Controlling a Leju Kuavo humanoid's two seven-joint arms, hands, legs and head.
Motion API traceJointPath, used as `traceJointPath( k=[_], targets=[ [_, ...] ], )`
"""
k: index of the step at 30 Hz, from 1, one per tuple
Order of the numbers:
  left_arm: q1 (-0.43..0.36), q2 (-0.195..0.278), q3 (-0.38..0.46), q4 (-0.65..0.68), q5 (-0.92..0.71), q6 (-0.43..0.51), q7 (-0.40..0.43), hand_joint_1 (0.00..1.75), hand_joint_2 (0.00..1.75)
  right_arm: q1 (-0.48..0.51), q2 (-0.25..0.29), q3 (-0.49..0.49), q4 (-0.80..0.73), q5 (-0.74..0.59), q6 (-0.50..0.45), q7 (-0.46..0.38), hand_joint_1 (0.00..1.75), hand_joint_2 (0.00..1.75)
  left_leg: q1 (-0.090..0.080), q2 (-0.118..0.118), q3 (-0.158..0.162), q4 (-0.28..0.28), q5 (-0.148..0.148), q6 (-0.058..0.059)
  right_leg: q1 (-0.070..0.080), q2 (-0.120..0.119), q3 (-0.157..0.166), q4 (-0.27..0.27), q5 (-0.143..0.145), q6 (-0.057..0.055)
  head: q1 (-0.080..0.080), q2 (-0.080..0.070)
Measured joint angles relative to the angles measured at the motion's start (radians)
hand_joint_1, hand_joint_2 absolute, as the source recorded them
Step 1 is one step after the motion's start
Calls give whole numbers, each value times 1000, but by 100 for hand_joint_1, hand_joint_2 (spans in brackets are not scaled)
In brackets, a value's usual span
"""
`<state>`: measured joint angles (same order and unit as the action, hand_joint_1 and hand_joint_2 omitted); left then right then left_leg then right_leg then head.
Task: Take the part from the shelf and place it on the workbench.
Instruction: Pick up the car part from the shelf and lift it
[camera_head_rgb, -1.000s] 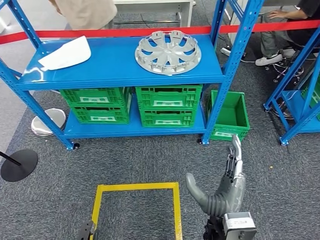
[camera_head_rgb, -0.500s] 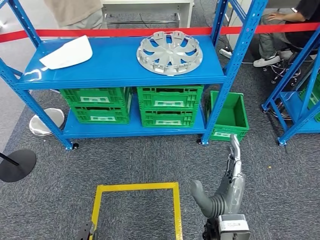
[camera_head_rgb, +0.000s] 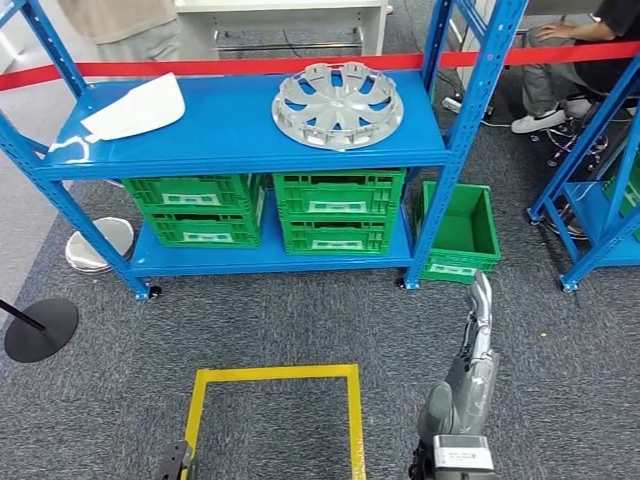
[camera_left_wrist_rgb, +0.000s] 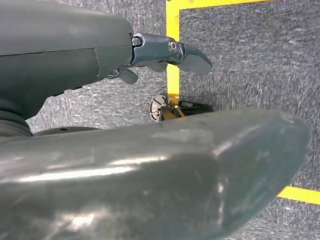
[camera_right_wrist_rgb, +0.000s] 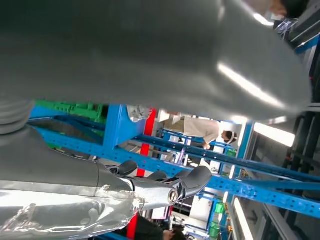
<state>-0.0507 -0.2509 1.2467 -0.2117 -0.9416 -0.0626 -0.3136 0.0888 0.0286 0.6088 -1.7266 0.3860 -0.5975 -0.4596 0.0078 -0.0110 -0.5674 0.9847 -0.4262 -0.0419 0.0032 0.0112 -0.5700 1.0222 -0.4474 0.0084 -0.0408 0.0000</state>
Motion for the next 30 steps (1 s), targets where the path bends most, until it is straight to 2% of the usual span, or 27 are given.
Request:
traceJointPath(
  k=[2, 4, 5, 6, 7, 8, 10, 11, 13, 15, 16, 18, 20, 21, 22, 23, 24, 25, 26, 27, 30],
  targets=[
    [-1, 0, 0, 0, 3, 0, 0, 0, 0, 0, 0, 0, 0, -3, 0, 4, 0, 0, 2, 1, -25, 53, -38, -10, -4, -2, 0, -4, 5, -10, -2, 0],
    [0, 0, 0, 0, 5, 1, 0, 0, 0, 0, 0, 1, 1, -6, 1, 8, 0, 0, 2, 1, -85, 181, -106, -16, -4, -3, -3, -4, 6, -15, -5, 0],
    [0, 0, 0, 0, 5, 2, 0, 0, 0, 1, 0, 1, 1, -7, 0, 10, 0, 0, 2, 1, -114, 242, -130, -18, -4, -3, -5, -4, 7, -16, -6, 0],
    [1, 0, 0, 0, 6, 3, 0, 0, 0, 1, 0, 1, 2, -8, 0, 12, 0, 0, 2, 1, -131, 276, -135, -18, -4, -3, -5, -4, 7, -16, -6, 0],
    [1, 0, 0, 0, 6, 4, -1, 0, 0, 2, 0, 1, 2, -9, -1, 13, 0, 0, 2, 1, -129, 273, -121, -18, -4, -3, -5, -4, 7, -16, -7, 0],
    [1, 1, 0, 0, 6, 5, -2, 0, 0, 2, 0, 1, 3, -9, -2, 14, 0, 0, 2, 1, -109, 234, -92, -17, -4, -2, -4, -4, 7, -16, -7, 0],
    [-1, 1, 0, 0, 6, 6, -6, 0, 0, 3, 0, 1, 2, -10, -5, 15, 0, 0, 2, 2, -38, 97, -30, -15, -2, -1, -3, -2, 5, -10, -8, 0],
    [-2, 0, 0, 0, 6, 6, -10, 0, 0, 2, 0, 1, 2, -10, -7, 16, 0, 0, 2, 2, -10, 43, -13, -10, 0, 0, -3, -1, 5, -5, -8, 0],
    [-4, -1, 0, 0, 7, 5, -20, 0, 0, 3, 0, 1, 2, -13, -10, 18, 0, 0, 0, 0, 11, -3, -9, 1, 4, 1, -5, -2, 5, 6, -7, 0],
    [-2, -1, 0, 0, 9, 0, -33, 0, 0, 3, 0, 1, 2, -16, -12, 21, 0, 0, 0, 0, 9, -5, -6, 15, 2, 1, -5, -3, 4, 15, -5, 0],
    [-1, -1, 0, 0, 9, -4, -39, 0, 0, 3, 0, 1, 2, -17, -12, 23, 0, 0, 2, 0, 9, -6, -4, 22, 1, 0, -11, 11, -8, 20, -3, 0],
    [-1, -1, 0, 0, 10, -9, -47, 0, 0, 3, 0, 1, 2, -18, -13, 23, 0, 0, 4, 2, 9, -7, -2, 32, -1, -2, -54, 104, -62, 30, 2, 0],
    [0, -1, 0, 0, 10, -10, -50, 0, 0, 4, 0, 1, 3, -19, -13, 24, 0, 0, 2, 3, 9, -7, -3, 35, -2, -2, -119, 243, -124, 35, 5, 0],
    [0, 0, 0, 0, 10, -11, -50, 0, 0, 5, 0, 1, 3, -19, -13, 24, 0, 0, 2, 4, 9, -7, -5, 36, -3, -2, -140, 285, -134, 36, 5, 0],
    [1, 0, 0, 0, 10, -11, -51, 0, 0, 5, 0, 1, 3, -20, -13, 25, 0, 0, 2, 3, 10, -7, -9, 36, -3, -2, -143, 288, -123, 36, 5, 0],
    [1, 0, 1, 0, 10, -11, -51, 0, 0, 6, 0, 1, 3, -20, -13, 25, 0, 0, 2, 3, 12, -7, -13, 36, -4, -3, -125, 251, -95, 35, 5, 0],
    [1, 0, 1, 0, 10, -12, -51, 0, 0, 6, 0, 1, 3, -20, -13, 26, 0, 0, 2, 2, 17, -7, -18, 34, -5, -4, -88, 180, -57, 34, 5, 0],
    [2, 1, 1, 0, 10, -12, -51, 0, 0, 5, 0, 1, 3, -20, -13, 26, 0, 0, 0, 1, 22, -7, -23, 30, -5, -6, -49, 105, -32, 33, 5, 0],
    [2, 1, 1, 0, 10, -13, -51, 0, 0, 5, 0, 1, 3, -20, -13, 26, 0, 0, -1, 1, 26, -6, -29, 25, -6, -7, -16, 47, -19, 29, 5, 0],
    [2, 2, 1, -1, 10, -13, -51, 0, 0, 5, 0, 1, 3, -20, -14, 26, 0, 0, -3, 1, 29, -6, -34, 19, -5, -8, 4, 12, -18, 24, 5, 0],
    [1, 2, 0, -1, 10, -13, -51, 0, 0, 7, 0, 2, 3, -20, -16, 28, 0, 0, 0, 1, 39, -9, -49, 1, 0, -4, 18, -1, -33, 2, 4, 0]
  ],
)
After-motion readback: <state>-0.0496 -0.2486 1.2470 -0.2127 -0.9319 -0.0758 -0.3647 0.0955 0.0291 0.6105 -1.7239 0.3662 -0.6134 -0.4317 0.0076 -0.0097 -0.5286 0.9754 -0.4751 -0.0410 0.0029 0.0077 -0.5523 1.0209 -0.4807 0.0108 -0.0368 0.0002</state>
